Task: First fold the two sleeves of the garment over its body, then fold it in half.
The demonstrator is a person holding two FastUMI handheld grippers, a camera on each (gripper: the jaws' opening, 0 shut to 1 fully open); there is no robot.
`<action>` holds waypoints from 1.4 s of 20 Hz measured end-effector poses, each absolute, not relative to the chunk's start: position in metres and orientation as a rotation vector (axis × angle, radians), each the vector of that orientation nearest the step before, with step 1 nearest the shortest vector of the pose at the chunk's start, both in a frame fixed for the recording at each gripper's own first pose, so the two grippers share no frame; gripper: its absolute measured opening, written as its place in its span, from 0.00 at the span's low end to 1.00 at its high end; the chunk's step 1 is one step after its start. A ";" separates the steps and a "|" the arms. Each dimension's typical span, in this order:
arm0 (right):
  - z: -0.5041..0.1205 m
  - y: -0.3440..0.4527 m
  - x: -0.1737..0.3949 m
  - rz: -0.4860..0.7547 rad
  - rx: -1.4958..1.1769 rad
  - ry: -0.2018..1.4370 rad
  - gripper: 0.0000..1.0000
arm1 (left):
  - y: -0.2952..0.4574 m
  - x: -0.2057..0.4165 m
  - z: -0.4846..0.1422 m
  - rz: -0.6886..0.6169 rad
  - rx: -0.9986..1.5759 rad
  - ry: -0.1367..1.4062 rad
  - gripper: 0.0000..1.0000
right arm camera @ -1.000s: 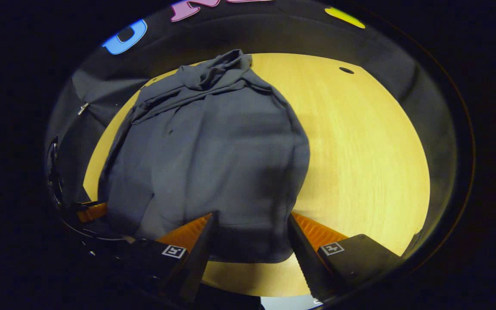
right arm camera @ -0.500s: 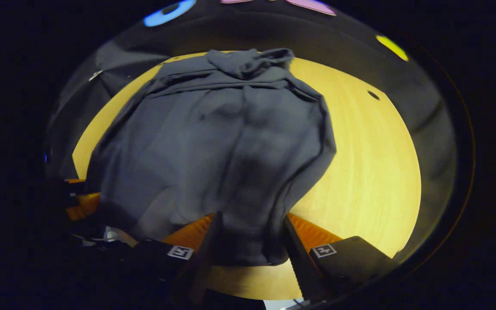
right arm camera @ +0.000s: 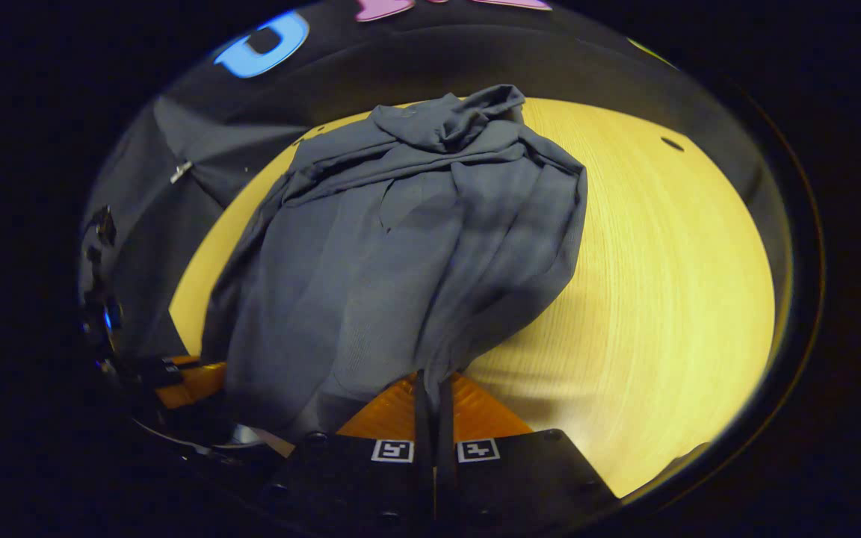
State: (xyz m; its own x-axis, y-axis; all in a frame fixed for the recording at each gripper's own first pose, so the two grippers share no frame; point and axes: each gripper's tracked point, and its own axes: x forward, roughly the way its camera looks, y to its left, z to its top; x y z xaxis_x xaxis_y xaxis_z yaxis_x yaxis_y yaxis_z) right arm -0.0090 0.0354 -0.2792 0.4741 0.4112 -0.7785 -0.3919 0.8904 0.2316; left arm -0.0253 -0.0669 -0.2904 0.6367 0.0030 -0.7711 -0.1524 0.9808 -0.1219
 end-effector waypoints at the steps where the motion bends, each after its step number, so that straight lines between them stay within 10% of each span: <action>1: -0.277 0.037 -0.006 0.499 0.042 0.957 0.07 | -0.070 -0.020 -0.290 0.081 -0.206 0.864 0.08; 28: -0.104 0.094 0.155 0.566 0.144 0.485 0.06 | -0.037 0.142 -0.073 -0.034 -0.334 0.297 0.05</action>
State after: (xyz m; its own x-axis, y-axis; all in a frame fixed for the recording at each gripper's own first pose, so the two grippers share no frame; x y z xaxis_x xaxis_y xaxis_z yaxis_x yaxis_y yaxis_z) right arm 0.1552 0.0944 -0.1040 0.7354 0.5462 -0.4011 -0.4797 0.8377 0.2611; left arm 0.1422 -0.0371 -0.0729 0.9561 -0.0813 -0.2814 -0.0161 0.9447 -0.3276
